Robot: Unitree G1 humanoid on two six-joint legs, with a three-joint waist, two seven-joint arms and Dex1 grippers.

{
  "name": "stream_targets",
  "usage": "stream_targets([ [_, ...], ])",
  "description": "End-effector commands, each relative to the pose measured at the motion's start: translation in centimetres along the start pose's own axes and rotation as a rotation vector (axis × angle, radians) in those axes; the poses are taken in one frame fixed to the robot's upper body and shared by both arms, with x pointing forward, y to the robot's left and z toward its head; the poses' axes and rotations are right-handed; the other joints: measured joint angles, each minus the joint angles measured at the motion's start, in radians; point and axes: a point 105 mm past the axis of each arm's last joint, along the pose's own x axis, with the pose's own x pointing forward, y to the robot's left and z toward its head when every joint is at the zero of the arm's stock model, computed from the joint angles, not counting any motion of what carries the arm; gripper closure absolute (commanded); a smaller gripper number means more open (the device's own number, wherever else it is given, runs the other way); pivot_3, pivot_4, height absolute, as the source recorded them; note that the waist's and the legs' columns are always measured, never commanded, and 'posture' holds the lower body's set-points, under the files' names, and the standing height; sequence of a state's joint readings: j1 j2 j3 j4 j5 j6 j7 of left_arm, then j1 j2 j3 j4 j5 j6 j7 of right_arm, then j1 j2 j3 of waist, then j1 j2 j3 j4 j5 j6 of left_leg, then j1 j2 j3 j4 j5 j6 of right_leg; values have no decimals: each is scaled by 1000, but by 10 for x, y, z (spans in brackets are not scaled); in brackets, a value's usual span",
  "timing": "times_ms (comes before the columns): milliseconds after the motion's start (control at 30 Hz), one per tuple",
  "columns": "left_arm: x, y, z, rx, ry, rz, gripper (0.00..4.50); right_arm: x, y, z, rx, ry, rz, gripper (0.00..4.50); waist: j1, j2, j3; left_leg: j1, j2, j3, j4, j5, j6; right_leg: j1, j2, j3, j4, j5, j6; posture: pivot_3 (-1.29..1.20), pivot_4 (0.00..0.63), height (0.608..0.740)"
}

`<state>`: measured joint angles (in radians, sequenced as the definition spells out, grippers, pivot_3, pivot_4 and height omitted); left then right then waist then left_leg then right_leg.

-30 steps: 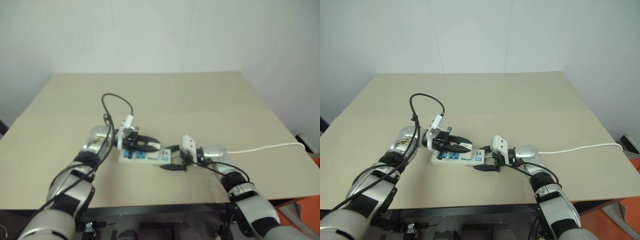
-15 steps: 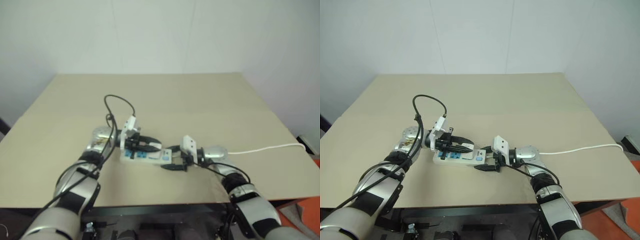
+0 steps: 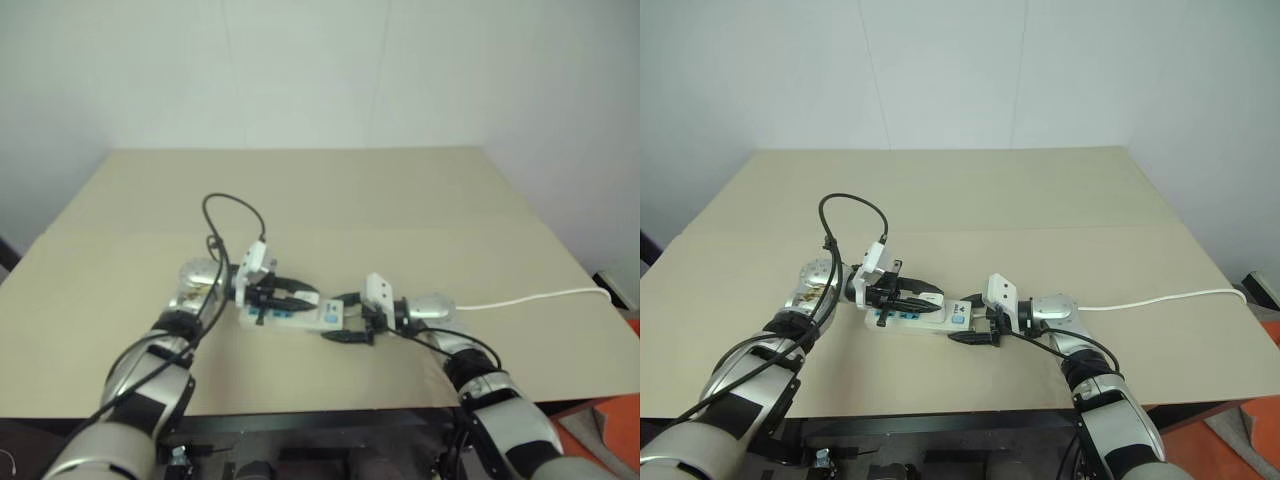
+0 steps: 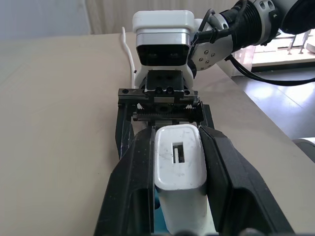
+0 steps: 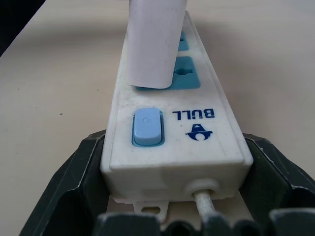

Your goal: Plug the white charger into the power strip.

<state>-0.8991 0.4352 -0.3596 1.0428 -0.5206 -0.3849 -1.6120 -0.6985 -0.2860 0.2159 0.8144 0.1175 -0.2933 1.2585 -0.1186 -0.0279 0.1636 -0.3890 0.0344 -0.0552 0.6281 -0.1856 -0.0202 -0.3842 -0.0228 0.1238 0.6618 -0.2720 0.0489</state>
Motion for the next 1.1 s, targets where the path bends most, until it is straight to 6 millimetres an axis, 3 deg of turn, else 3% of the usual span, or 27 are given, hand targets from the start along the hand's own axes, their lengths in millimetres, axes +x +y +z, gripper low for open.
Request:
stream_targets([
  [33, -19, -17, -38, -99, 137, 13, 3472, 3, 22, -21, 32, 78, 101, 1086, 0, 1, -1, 0, 0, 0, 0, 0, 0, 0, 0, 0, 0, 0, 0, 0, 150, 740],
  [133, -21, -24, -46, -80, 182, -8, 3472, 3, 21, -21, 31, 78, 96, 1086, 0, 2, -4, 0, 0, 0, 0, 0, 0, 0, 0, 0, 0, 0, 0, 0, 150, 740],
  [600, -21, -23, -49, -87, 197, -3, 3472, 4, 24, -23, 31, 77, 89, 1086, -2, 2, -6, 14, 0, 0, -2, 0, 0, 14, 0, 0, -5, -1, -1, 0, 150, 740],
  [633, -21, -23, -49, -86, 196, -1, 2749, 5, 24, -23, 31, 77, 88, 1086, -3, 3, -6, 14, 0, 0, -2, 0, 0, 15, 0, 0, -5, -1, -1, 0, 150, 740],
  [933, -26, -16, -44, -69, 167, 49, 19, 5, 23, -22, 29, 79, 90, 1086, -5, 3, -6, 14, 0, 0, -3, -1, 1, 14, 0, 0, -5, -2, -2, 0, 150, 740],
  [1100, -35, -6, -28, -22, 143, 91, 19, 5, 18, -19, 30, 71, 71, 1086, -6, 3, -6, 14, 0, 0, -3, -1, 1, 14, 0, 0, -6, -3, -1, 0, 150, 740],
])
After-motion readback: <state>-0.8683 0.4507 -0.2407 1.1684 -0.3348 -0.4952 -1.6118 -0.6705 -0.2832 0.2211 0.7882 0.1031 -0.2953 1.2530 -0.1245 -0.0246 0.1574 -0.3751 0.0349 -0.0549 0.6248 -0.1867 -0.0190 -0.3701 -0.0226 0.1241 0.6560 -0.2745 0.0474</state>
